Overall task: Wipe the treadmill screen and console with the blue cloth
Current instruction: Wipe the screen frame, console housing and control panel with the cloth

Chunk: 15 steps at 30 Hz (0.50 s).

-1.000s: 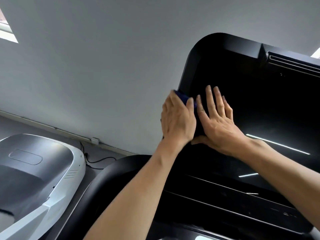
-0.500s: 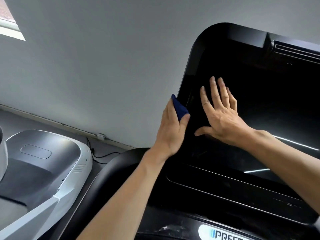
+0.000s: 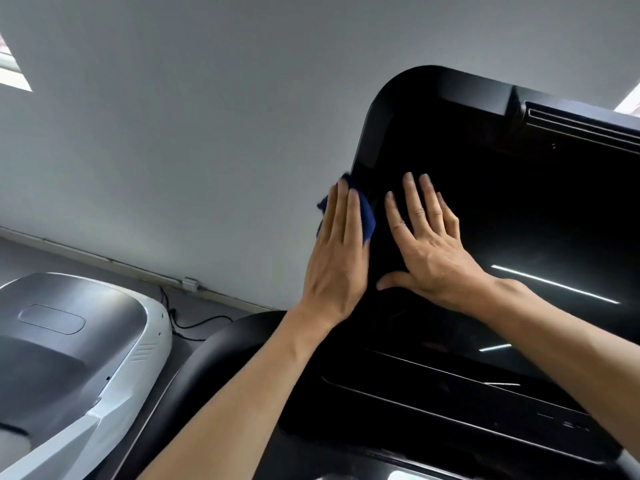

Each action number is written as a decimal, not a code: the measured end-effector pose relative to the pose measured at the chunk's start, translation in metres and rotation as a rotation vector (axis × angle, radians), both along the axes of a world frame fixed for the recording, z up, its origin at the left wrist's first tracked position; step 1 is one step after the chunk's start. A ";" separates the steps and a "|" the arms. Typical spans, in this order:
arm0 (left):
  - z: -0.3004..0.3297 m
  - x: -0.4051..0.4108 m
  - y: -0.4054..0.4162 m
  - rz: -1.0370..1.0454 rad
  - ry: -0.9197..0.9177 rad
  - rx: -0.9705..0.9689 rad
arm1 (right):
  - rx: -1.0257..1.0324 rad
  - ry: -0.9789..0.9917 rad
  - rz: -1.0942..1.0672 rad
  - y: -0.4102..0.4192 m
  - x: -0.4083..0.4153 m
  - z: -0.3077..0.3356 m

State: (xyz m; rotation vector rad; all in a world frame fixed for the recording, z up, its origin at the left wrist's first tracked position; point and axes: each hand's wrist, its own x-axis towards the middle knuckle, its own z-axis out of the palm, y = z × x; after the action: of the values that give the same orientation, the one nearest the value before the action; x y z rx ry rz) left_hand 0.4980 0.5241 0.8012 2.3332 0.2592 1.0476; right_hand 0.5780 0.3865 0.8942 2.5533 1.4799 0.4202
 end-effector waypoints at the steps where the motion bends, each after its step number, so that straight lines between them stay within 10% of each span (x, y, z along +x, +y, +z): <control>1: -0.022 -0.021 -0.008 -0.008 0.026 0.020 | -0.005 0.010 -0.002 0.001 0.000 0.000; 15: 0.032 0.007 0.010 -0.042 0.045 -0.014 | 0.071 0.056 -0.023 -0.003 -0.008 0.017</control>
State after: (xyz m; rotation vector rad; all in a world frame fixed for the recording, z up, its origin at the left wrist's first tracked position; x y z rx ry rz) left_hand 0.5045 0.5339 0.8337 2.3420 0.2336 0.9707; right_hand 0.5699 0.3840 0.9110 2.6551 1.4780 0.4089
